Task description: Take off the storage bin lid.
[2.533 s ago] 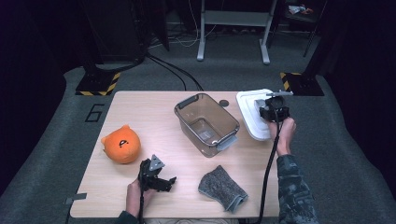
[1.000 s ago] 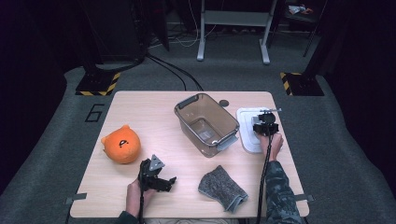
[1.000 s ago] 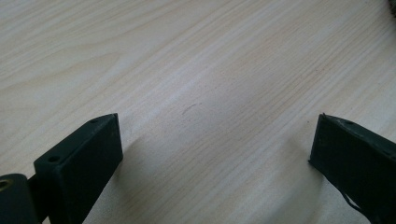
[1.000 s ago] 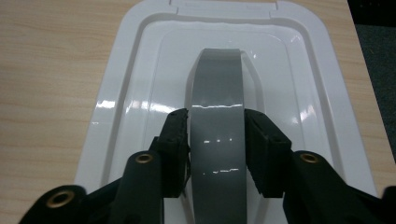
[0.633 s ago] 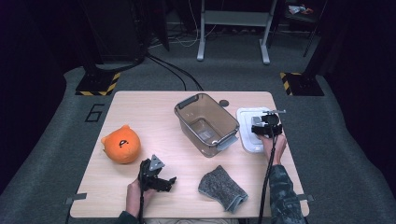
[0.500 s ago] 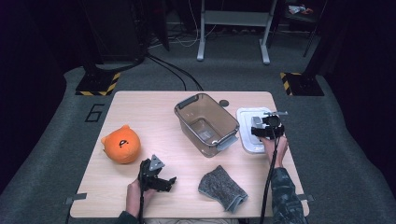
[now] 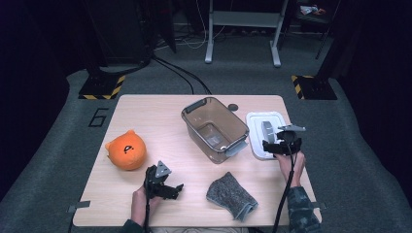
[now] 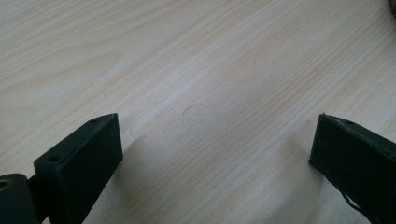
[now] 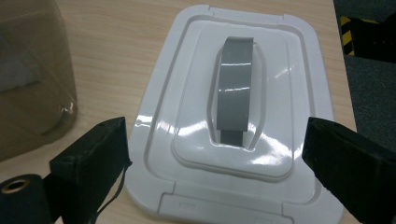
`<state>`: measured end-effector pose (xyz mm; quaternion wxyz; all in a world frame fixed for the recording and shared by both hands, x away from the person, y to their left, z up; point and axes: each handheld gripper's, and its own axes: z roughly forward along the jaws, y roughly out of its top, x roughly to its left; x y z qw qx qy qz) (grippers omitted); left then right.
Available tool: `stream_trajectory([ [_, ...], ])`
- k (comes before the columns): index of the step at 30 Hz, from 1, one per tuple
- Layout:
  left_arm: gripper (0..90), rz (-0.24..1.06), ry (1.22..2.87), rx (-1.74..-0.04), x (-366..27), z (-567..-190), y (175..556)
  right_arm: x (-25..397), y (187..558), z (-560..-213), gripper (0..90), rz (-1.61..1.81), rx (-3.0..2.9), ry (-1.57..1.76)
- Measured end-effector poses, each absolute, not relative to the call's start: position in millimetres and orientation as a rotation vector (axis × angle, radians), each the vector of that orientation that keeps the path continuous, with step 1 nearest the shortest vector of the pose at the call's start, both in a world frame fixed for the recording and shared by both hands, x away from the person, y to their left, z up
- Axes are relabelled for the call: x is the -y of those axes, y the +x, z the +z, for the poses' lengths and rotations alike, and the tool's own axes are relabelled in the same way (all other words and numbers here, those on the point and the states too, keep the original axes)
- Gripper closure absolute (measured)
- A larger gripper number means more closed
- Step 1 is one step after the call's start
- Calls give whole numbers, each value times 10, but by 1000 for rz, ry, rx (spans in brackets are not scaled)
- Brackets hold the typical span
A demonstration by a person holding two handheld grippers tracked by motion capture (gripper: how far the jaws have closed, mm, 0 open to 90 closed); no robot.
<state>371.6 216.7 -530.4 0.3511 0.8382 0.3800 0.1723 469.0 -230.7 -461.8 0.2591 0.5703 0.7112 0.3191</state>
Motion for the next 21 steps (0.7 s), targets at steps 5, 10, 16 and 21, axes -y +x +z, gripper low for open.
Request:
stream_trajectory([
  [5, 19, 446, 2171, -984, -2167, -5303, 3716, 2315, 4537, -4629, 10, 853, -1941, 1541],
  [10, 19, 446, 2172, -984, -2167, -5303, 3716, 2302, 4377, -4698, 0, 851, -1963, 1535],
  [16, 19, 446, 2169, -986, -2165, -5303, 3716, 2300, 4174, -4796, 0, 850, -1968, 1525],
  [21, 19, 445, 2170, -985, -2165, -5303, 3717, 2300, 4023, -4930, 0, 798, -1979, 1524],
])
